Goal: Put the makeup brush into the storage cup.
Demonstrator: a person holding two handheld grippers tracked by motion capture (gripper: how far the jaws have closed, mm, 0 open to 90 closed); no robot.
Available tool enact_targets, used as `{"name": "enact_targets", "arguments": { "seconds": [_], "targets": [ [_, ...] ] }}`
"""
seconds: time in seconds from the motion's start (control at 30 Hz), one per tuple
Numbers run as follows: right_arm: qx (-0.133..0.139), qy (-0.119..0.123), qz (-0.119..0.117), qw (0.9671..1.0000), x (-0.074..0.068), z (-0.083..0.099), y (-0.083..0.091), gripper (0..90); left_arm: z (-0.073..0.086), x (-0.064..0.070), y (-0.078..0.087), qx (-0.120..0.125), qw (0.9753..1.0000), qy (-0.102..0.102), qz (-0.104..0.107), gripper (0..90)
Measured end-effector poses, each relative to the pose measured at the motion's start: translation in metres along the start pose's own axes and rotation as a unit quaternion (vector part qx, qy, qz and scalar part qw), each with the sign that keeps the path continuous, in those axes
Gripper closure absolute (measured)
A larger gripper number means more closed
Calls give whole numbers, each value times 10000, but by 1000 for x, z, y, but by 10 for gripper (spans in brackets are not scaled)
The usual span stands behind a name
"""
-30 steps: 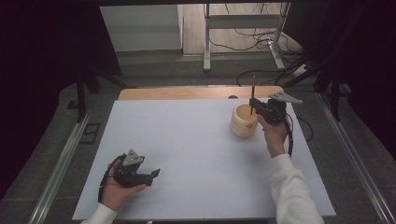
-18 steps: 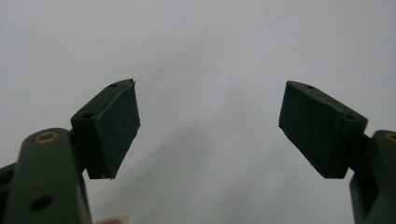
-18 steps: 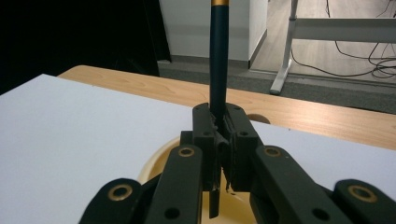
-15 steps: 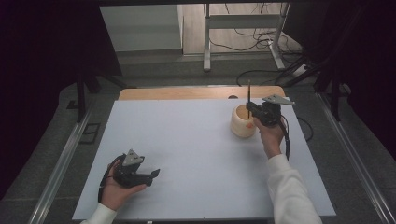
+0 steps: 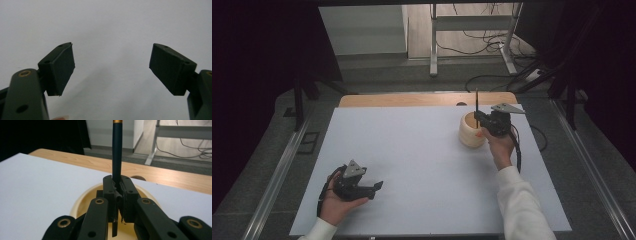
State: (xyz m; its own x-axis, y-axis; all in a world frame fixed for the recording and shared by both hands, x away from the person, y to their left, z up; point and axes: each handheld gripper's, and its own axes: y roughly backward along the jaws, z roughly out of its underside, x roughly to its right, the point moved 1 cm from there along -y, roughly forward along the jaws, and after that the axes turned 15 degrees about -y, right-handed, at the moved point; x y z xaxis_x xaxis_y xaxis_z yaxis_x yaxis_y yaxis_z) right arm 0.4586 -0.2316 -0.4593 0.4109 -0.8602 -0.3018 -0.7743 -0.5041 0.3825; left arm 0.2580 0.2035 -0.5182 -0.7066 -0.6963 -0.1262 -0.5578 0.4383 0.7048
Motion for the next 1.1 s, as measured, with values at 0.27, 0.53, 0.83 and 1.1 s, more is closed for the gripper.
{"name": "enact_targets", "arguments": {
  "seconds": [0.27,0.53,0.83,1.1],
  "targets": [
    [288,-153,42,9995,-7,-9,9,217,0,0,0,5,10000,-3,1,207],
    [181,-119,-30,9998,-7,-10,10,143,-1,0,0,23,10000,-7,7,207],
    [47,14,-67,10000,-9,-9,12,143,-2,-1,0,46,10000,6,5,207],
    [-19,154,-127,9998,-11,-9,15,136,-2,-2,1,68,10000,65,-2,205]
  ]
}}
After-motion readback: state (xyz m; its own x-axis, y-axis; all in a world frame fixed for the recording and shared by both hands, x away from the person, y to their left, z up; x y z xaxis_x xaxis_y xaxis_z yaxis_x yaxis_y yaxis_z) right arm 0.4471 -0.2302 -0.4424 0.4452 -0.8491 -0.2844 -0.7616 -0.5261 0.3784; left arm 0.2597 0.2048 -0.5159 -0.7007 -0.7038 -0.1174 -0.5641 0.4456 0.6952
